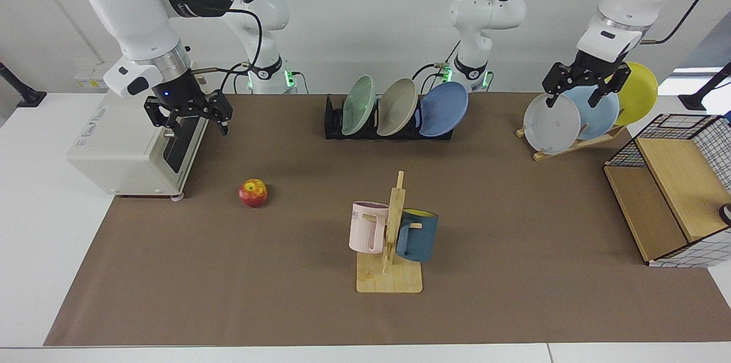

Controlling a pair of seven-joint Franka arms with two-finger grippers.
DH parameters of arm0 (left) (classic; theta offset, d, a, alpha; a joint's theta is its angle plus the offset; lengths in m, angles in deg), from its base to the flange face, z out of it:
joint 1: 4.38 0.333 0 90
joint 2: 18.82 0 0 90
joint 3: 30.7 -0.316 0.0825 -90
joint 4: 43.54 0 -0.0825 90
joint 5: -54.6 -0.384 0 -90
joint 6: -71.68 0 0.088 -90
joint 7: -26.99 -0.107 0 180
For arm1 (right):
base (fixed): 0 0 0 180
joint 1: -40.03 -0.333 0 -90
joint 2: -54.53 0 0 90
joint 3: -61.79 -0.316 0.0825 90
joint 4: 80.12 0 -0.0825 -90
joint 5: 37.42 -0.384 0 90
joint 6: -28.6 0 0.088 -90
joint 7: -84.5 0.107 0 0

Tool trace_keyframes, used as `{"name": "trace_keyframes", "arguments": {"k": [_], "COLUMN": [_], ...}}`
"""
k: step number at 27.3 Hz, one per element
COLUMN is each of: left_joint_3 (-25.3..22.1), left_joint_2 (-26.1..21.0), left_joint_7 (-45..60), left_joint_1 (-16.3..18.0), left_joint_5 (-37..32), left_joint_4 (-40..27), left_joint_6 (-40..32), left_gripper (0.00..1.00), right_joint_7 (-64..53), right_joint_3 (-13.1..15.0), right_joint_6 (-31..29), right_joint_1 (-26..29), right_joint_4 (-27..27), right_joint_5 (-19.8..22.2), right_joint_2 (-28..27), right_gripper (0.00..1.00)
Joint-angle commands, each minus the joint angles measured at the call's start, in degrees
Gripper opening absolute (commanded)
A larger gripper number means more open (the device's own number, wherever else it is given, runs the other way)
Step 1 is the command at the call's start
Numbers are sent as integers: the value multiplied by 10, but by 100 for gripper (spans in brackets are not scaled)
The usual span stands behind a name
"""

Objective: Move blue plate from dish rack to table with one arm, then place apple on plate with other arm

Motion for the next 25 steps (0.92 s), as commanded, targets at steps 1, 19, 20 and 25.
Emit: {"name": "trace_keyframes", "arguments": {"k": [1, 19, 20, 25], "left_joint_3": [0, 119, 137, 210], "left_joint_2": [4, 102, 131, 289], "left_joint_7": [10, 149, 173, 272], "left_joint_1": [-2, -19, -19, -18], "left_joint_5": [-12, -173, -184, -189], "left_joint_4": [4, -123, -155, -348], "left_joint_6": [0, 14, 28, 97], "left_gripper": [100, 100, 100, 100], "right_joint_7": [2, 2, 2, 2], "right_joint_3": [-9, -10, -9, -9], "right_joint_6": [-13, -13, -14, -13], "right_joint_1": [13, 12, 12, 13], "right_joint_4": [12, 12, 12, 12], "right_joint_5": [-12, -11, -11, -11], "right_joint_2": [7, 7, 7, 7], "right_gripper": [100, 100, 100, 100]}}
